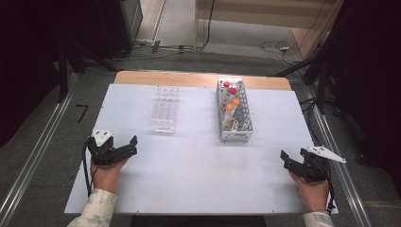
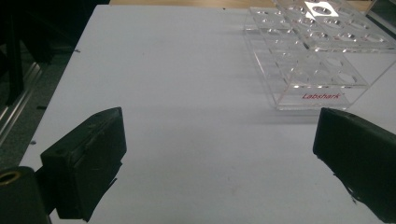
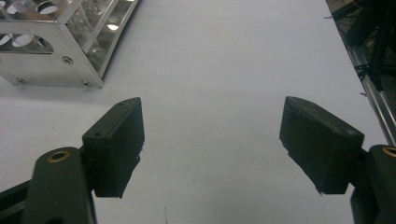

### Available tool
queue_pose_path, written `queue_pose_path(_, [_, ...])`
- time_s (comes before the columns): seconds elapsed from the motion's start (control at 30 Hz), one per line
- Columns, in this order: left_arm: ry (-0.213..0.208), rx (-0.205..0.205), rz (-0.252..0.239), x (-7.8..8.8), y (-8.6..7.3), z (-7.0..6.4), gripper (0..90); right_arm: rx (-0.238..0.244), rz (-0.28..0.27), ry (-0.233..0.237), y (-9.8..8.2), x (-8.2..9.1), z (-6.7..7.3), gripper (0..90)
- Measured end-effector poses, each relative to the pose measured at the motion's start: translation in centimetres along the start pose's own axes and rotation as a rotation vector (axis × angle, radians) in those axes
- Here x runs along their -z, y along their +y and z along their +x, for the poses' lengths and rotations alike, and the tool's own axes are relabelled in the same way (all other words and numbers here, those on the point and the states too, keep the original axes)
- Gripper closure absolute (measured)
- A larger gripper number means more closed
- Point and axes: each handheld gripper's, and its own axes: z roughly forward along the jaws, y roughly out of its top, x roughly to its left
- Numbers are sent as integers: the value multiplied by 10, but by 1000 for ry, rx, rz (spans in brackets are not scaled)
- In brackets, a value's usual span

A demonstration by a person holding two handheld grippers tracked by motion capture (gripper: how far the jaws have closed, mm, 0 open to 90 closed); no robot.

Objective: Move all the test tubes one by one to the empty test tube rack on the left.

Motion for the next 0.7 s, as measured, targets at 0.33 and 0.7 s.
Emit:
queue_pose_path(0.33, [3, -8, 1, 0, 0, -2, 35, 13, -7, 49, 3, -4, 13, 216])
queue_pose_path(0.7, [17, -17, 1, 0, 0, -4, 35, 38, -11, 95, 8, -9, 33, 222])
